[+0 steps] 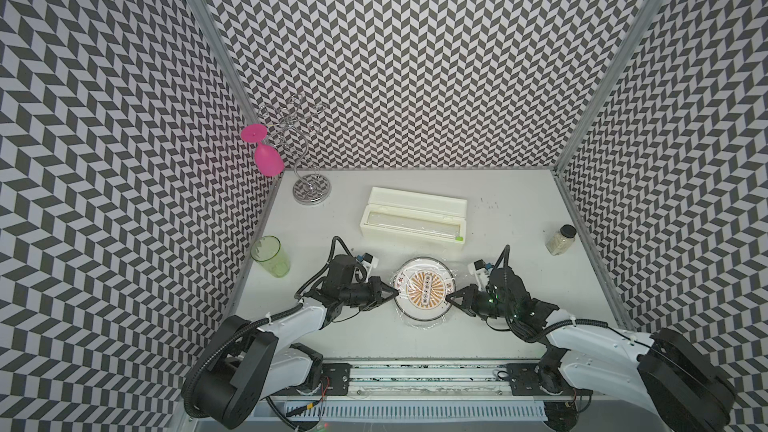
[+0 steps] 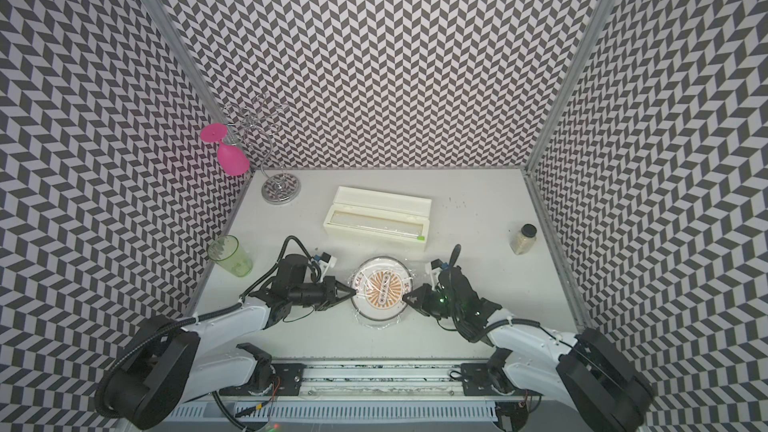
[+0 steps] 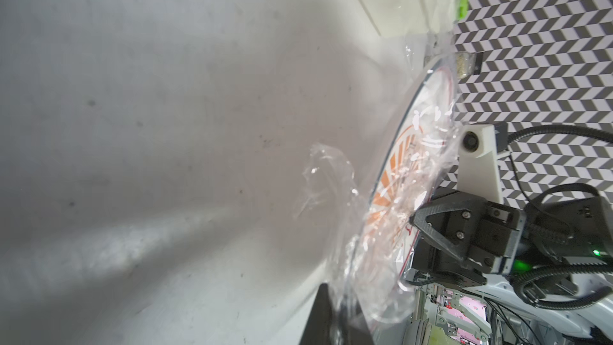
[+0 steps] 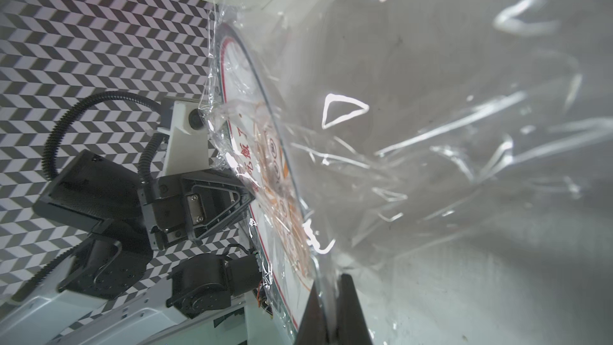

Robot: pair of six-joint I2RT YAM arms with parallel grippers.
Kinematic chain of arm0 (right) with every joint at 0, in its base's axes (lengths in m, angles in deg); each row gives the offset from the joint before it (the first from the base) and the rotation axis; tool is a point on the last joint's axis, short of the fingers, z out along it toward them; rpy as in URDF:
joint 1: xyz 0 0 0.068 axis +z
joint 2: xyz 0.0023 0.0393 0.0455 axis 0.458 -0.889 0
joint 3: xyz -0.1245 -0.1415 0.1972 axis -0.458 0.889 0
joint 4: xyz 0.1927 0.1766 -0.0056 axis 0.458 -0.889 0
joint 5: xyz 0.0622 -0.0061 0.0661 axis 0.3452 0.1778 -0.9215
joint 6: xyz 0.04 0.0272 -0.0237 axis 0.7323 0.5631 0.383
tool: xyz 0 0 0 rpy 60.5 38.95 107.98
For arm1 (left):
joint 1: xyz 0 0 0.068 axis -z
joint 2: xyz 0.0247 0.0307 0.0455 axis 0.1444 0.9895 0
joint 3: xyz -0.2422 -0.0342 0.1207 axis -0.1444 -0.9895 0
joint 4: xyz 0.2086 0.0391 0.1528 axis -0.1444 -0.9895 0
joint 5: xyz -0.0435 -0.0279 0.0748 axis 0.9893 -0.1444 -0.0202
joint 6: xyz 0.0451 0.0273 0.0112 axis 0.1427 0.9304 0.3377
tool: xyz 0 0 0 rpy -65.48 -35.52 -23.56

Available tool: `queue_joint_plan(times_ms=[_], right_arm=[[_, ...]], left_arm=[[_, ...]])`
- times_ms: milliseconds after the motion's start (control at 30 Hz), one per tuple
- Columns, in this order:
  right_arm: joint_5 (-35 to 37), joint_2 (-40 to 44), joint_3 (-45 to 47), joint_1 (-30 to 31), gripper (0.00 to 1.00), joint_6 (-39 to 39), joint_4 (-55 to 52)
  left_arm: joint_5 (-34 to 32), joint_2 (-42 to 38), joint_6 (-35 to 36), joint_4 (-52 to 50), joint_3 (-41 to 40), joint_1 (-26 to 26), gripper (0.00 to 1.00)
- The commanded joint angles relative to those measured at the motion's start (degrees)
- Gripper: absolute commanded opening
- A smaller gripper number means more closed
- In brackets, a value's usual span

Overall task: Wrap the plate with plastic wrap
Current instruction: Pick up the plate at the center of the board, then cover the plate with plastic wrap.

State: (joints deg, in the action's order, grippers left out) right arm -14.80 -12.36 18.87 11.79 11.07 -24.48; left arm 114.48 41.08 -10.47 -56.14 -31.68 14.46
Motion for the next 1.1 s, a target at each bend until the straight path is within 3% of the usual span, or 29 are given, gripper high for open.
queue_joint_plan(times_ms=[0,267,533,833,933,1067], right_arm=[[-1.8,2.73,-2.19,-1.69,0.0,1.57,2.3],[-2.14,2.03,-8.81,-4.15,0.0,3.88,-1.65],[0.03,0.74,-12.45,-3.8,0.0,8.49,-3.04],[-1.52,0.81,-12.68,-1.05,0.0,14.54,0.61],[-1.83,1.16,-11.81,-0.61,0.0,16.71,2.57],[-2.46,0.92,-11.21,-0.46,0.0,17.88,4.74]], left_arm=[[2.55,-2.49,1.37,-5.14,4.41,-2.9,0.22],[1.47,-8.67,5.95,-17.0,10.23,-7.44,0.59],[-4.05,-12.47,0.28,-13.03,10.04,1.26,0.66],[-5.47,-7.25,0.11,-3.95,10.25,3.87,0.51],[-5.29,-6.59,-0.07,-1.46,9.99,3.97,0.41],[-4.94,-6.33,-0.21,-0.23,10.02,3.87,0.21]])
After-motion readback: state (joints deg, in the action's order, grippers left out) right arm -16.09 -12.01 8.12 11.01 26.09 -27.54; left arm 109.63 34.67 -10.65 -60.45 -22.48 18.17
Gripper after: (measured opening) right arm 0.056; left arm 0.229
